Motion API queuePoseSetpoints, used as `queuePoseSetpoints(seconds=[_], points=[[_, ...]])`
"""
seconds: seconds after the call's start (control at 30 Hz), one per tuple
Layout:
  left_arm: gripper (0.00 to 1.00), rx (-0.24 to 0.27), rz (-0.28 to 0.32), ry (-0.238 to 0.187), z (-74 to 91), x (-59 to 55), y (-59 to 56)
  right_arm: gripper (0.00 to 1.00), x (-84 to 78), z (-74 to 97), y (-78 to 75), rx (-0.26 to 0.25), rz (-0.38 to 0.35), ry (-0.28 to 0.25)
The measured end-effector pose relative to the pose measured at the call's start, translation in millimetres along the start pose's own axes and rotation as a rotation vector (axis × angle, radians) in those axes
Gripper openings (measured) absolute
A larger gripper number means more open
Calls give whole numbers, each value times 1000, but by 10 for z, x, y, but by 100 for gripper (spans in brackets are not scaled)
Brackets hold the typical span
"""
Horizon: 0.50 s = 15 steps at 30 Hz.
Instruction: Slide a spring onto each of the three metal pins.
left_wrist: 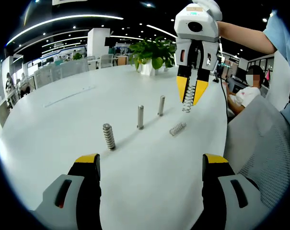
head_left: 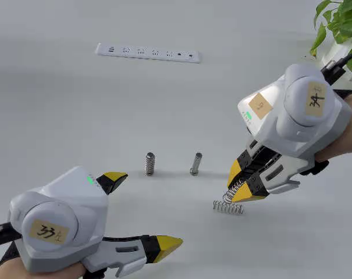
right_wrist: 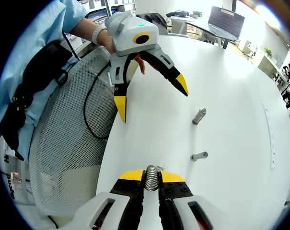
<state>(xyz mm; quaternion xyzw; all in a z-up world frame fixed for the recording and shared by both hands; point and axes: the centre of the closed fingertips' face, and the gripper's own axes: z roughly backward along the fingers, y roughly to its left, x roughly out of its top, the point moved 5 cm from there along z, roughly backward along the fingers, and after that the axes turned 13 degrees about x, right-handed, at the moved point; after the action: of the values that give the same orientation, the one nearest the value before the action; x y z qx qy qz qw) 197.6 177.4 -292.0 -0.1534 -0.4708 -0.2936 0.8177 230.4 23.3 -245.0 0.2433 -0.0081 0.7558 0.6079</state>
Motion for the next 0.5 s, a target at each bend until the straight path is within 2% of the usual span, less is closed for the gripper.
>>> queuePoseSetpoints(seconds=[0.13,0.27,0.3,0.33,0.5], points=[[94,11,-3,3,-10,-6,8,8,-40,31,-98,-25,19,48],[99,10,-5,16,-22,-18,4,8,-11,77,-197,-34,19,47],[99,13,-9,21,-25,-24,9,8,-7,90,-218,-39,22,51],[99,13,-15,26,-26,-31,12,8,-9,122,-305,-47,29,61],[99,11,-13,42,-28,-54,17,8,37,167,-418,-56,47,81]])
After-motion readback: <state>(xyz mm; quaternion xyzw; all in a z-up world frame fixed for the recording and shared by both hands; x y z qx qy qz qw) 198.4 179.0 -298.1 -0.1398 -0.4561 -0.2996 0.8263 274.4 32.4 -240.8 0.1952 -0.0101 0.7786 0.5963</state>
